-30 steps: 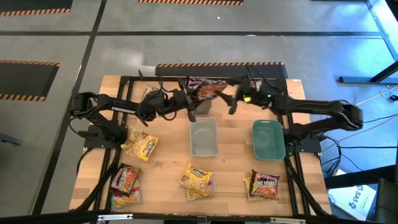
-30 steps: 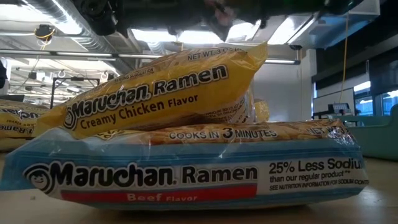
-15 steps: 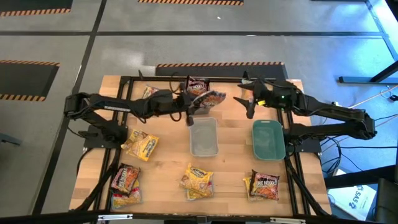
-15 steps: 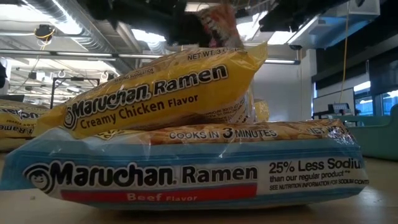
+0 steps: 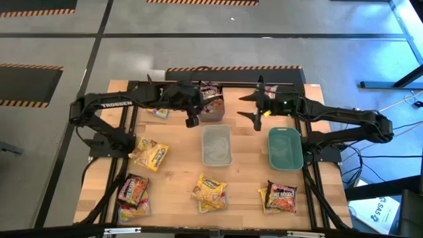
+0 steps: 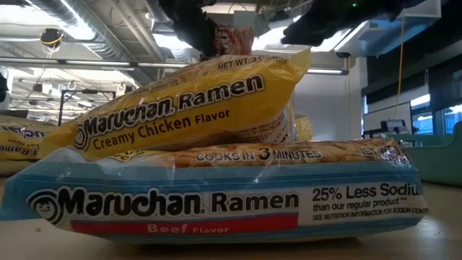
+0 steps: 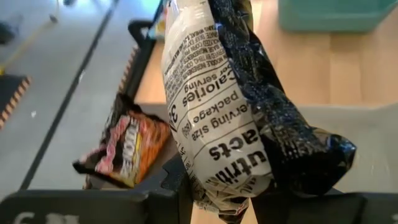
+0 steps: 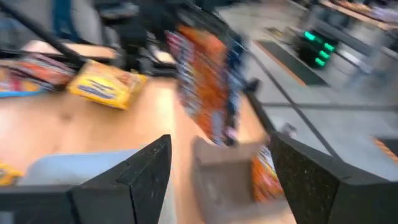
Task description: Sort Maruchan noodles
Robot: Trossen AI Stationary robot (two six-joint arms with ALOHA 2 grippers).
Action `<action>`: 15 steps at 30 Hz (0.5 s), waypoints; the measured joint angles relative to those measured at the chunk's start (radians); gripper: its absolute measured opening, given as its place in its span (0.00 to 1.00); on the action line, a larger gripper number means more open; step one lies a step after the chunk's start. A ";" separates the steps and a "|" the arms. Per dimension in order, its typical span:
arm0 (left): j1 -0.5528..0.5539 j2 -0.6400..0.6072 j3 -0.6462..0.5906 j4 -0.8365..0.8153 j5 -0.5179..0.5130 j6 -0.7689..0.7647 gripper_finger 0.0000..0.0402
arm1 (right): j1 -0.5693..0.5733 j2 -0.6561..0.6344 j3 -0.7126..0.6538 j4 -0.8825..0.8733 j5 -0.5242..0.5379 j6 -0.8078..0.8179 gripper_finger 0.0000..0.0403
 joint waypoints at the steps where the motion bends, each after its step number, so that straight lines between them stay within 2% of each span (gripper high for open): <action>1: 0.000 0.009 0.018 -0.030 0.001 -0.002 0.29 | 0.000 0.015 0.000 0.022 -0.020 -0.001 0.64; 6: -0.007 0.085 0.095 -0.187 0.009 -0.021 0.29 | 0.001 0.079 0.001 0.180 -0.080 -0.001 0.64; 8: -0.008 0.116 0.122 -0.222 0.017 -0.020 0.29 | 0.001 0.097 0.023 0.185 -0.082 -0.001 0.64; 12: -0.008 0.161 0.162 -0.217 0.118 -0.007 0.29 | 0.001 0.161 0.077 0.186 -0.109 -0.001 0.64; 15: -0.011 0.198 0.176 -0.217 0.146 0.000 0.29 | 0.001 0.227 0.111 0.184 -0.141 -0.001 0.64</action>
